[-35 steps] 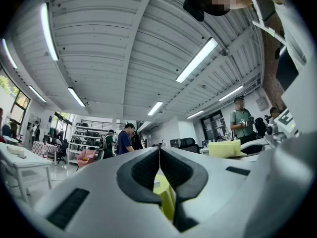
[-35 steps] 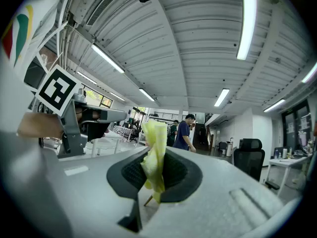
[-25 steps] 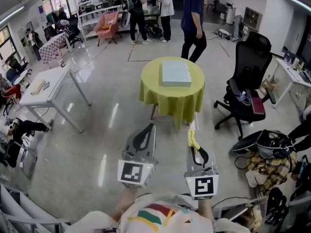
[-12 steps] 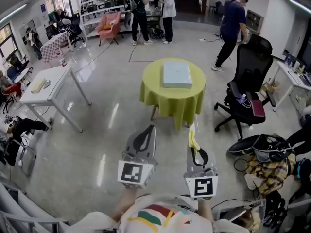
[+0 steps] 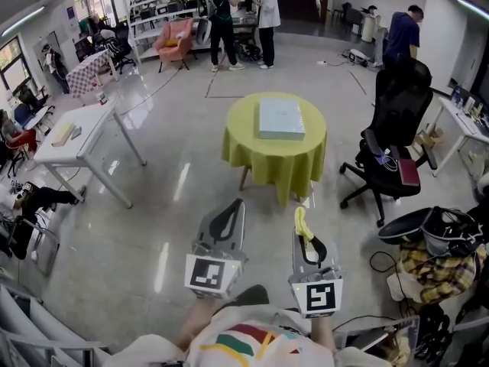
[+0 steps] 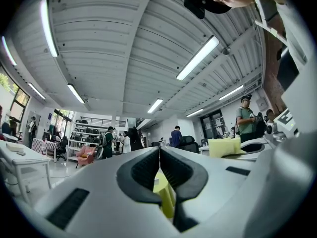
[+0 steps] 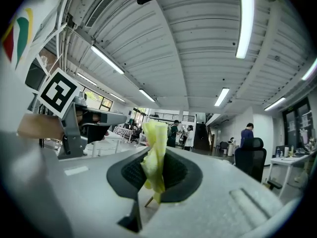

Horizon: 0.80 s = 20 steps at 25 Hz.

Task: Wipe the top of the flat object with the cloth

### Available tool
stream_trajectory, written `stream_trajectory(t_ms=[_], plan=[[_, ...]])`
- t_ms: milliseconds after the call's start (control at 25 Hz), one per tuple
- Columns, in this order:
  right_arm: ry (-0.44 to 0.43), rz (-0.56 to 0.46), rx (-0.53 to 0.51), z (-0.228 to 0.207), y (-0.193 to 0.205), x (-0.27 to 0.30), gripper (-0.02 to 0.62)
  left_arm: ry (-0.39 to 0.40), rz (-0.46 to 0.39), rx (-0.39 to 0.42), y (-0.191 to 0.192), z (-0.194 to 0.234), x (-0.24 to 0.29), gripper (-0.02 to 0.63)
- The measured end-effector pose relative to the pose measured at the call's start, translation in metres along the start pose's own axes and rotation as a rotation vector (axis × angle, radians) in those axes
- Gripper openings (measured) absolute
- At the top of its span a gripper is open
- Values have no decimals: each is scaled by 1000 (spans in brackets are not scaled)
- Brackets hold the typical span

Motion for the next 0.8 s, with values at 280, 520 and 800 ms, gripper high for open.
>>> stream_trajectory(t_ms=[280,520,800], plan=[[-50,23,-45,2,1,4,31,-7,20,-5,3,-1,11,15],[-35,50,-47,-8,10,9,29,-6,21,-16,8,0,23,15],[-26,44,-65,-29,14,32,31,-8,-16,-26,10,6,59,15]])
Point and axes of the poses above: the fingertips, and each gripper's own axes: x forward along the fingers, z to its left, y out of its underside, the point moved 5 cm from there along -x, backward along the fingers, and after that the axes turned 12 degrees about z, right-handed, at the moved point
